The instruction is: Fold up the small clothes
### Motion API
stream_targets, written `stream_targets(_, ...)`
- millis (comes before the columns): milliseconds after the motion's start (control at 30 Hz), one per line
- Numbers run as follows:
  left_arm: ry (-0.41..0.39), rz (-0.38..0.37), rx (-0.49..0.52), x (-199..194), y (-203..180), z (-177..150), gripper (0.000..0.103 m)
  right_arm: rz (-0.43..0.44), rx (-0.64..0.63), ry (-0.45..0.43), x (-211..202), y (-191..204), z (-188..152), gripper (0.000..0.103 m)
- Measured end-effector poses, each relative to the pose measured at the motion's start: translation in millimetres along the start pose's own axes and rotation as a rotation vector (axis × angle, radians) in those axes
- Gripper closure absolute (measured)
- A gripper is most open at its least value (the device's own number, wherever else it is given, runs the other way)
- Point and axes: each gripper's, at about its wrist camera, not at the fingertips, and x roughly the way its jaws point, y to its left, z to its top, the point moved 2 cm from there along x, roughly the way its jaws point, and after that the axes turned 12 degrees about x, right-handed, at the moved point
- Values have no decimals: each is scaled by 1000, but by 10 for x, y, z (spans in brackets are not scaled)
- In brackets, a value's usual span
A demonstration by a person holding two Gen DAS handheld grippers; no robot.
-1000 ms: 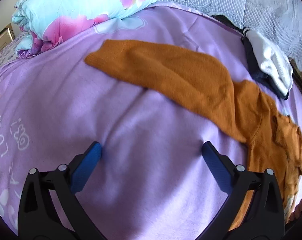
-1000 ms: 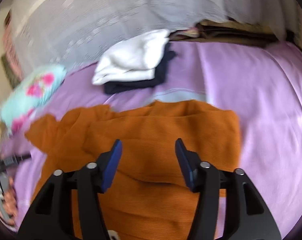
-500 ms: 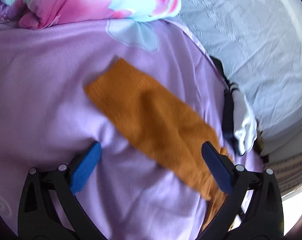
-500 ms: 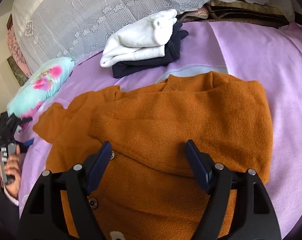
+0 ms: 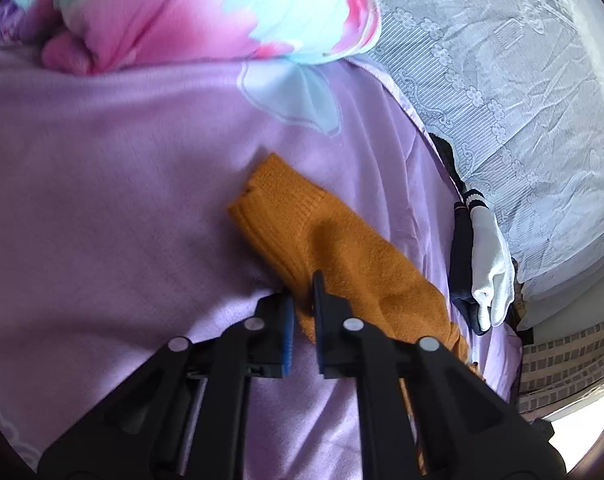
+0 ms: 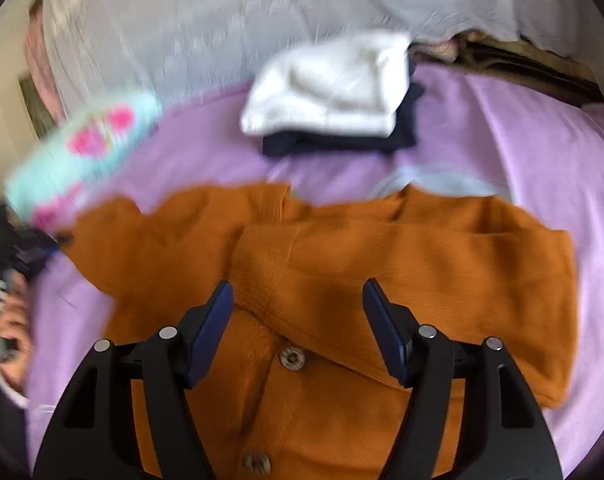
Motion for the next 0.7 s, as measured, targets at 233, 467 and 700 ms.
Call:
stream_targets(233, -104, 130, 219, -391, -411, -10, 96, -15, -133, -40, -136, 216, -151, 12)
stream_targets(467, -175, 237, 449, -643, -1010, -210, 97, 45, 78, -124, -782, -633, -113, 12)
stream_targets(700, -151, 264, 675, -428, -2065, -490, 97, 80, 392, -123, -911, -1601, -207, 12)
